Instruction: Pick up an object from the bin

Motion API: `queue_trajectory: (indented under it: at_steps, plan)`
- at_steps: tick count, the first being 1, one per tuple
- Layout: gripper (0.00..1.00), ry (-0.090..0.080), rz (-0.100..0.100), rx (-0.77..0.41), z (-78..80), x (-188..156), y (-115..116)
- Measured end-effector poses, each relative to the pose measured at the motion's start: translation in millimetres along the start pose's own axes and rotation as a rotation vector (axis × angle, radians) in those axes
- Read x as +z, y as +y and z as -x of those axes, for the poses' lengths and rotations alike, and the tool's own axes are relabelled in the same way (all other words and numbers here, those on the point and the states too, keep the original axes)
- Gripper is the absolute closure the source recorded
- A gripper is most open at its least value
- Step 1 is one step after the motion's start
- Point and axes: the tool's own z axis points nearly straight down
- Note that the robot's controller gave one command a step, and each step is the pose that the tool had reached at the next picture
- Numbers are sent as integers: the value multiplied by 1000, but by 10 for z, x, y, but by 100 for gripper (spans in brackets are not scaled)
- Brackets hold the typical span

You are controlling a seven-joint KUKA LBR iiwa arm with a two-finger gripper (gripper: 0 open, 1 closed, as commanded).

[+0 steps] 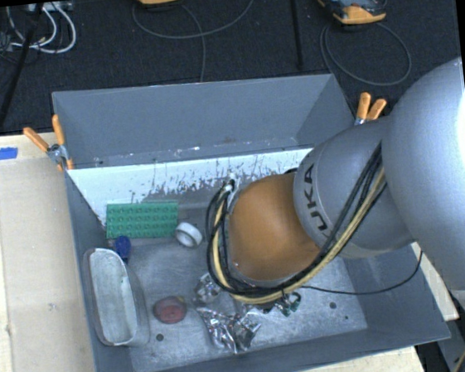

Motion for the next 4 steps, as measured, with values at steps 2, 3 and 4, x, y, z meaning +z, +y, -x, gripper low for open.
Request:
queue_trajectory:
  at_steps: [2, 3, 4]
  plan:
    - [100, -5, -3, -429, -13, -11, 396]
    - [0, -5, -1, -427, -13, -5, 403]
    - [100, 2, 0, -425, -32, -7, 398]
